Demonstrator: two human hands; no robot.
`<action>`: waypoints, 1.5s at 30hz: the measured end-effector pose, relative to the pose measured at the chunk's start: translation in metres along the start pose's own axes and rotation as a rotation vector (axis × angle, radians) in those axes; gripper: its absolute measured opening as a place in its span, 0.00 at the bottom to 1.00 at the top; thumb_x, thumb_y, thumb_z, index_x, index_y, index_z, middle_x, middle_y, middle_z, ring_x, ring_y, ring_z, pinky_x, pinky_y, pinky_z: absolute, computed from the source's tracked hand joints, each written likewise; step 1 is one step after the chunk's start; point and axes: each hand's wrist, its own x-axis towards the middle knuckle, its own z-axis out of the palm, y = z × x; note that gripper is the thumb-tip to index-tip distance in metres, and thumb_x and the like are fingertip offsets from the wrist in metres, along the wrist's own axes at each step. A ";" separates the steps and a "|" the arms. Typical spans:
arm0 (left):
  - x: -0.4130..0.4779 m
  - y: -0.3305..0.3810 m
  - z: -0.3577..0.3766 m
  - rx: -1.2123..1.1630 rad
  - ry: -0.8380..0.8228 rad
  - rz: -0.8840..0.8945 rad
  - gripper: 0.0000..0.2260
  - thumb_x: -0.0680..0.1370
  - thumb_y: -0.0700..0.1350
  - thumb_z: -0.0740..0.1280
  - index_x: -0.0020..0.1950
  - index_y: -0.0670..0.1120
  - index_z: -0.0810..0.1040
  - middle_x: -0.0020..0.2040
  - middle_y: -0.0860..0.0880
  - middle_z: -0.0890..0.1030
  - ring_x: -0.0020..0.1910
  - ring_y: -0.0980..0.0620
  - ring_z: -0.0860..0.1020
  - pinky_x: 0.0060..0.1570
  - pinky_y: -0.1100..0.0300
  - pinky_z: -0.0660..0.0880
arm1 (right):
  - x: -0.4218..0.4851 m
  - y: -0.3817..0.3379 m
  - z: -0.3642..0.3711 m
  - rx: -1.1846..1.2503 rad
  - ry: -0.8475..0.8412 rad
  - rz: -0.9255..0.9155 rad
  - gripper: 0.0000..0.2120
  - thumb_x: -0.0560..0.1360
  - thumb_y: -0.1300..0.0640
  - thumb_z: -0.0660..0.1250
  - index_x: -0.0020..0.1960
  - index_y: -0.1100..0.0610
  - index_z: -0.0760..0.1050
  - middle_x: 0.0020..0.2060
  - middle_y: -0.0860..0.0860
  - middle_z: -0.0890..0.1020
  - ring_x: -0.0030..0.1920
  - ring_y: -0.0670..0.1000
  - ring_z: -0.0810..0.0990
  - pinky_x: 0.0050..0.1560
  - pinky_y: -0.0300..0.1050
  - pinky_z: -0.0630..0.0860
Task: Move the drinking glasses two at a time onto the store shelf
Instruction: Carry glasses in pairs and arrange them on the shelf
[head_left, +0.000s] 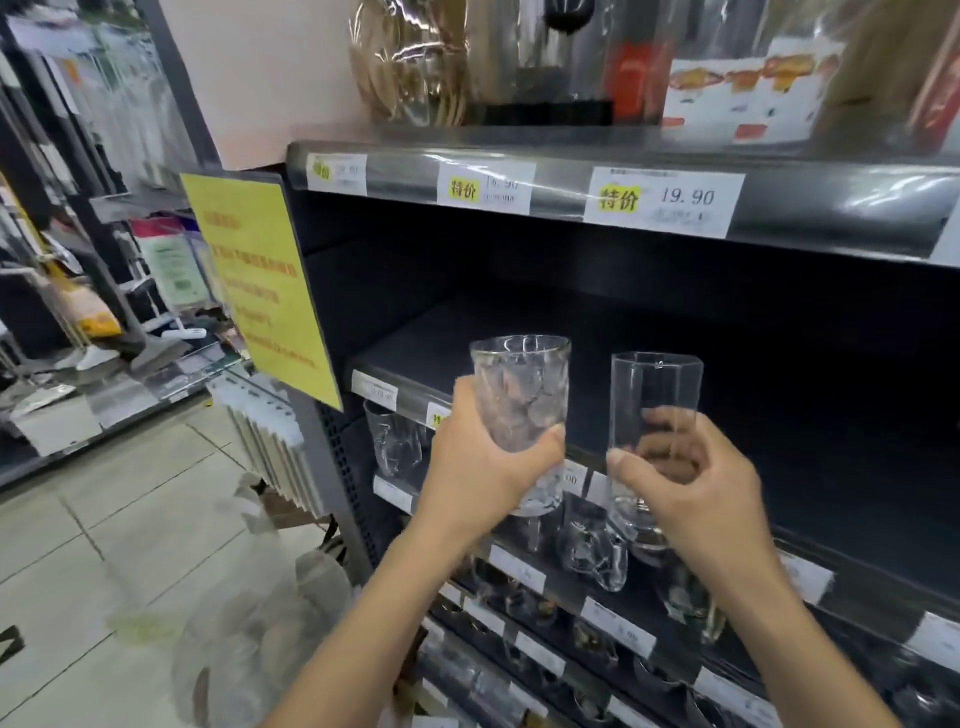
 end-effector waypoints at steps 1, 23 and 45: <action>0.013 -0.002 -0.002 0.020 -0.015 0.005 0.21 0.67 0.60 0.73 0.54 0.56 0.69 0.50 0.54 0.81 0.49 0.52 0.81 0.48 0.50 0.81 | 0.009 -0.002 0.006 -0.011 0.019 0.000 0.19 0.69 0.54 0.77 0.57 0.47 0.75 0.41 0.44 0.82 0.40 0.36 0.80 0.28 0.28 0.73; 0.273 -0.113 -0.003 -0.042 -0.147 0.042 0.30 0.69 0.49 0.77 0.64 0.47 0.66 0.54 0.52 0.78 0.54 0.53 0.78 0.48 0.63 0.73 | 0.171 0.019 0.134 -0.049 0.247 0.158 0.26 0.67 0.49 0.80 0.58 0.40 0.69 0.48 0.40 0.80 0.49 0.38 0.79 0.45 0.36 0.75; 0.404 -0.190 0.018 -0.206 -0.144 0.037 0.27 0.72 0.42 0.76 0.66 0.40 0.67 0.57 0.48 0.77 0.52 0.51 0.79 0.30 0.75 0.73 | 0.287 0.078 0.182 -0.059 0.382 0.129 0.24 0.70 0.48 0.77 0.61 0.45 0.69 0.47 0.43 0.80 0.47 0.42 0.81 0.45 0.33 0.76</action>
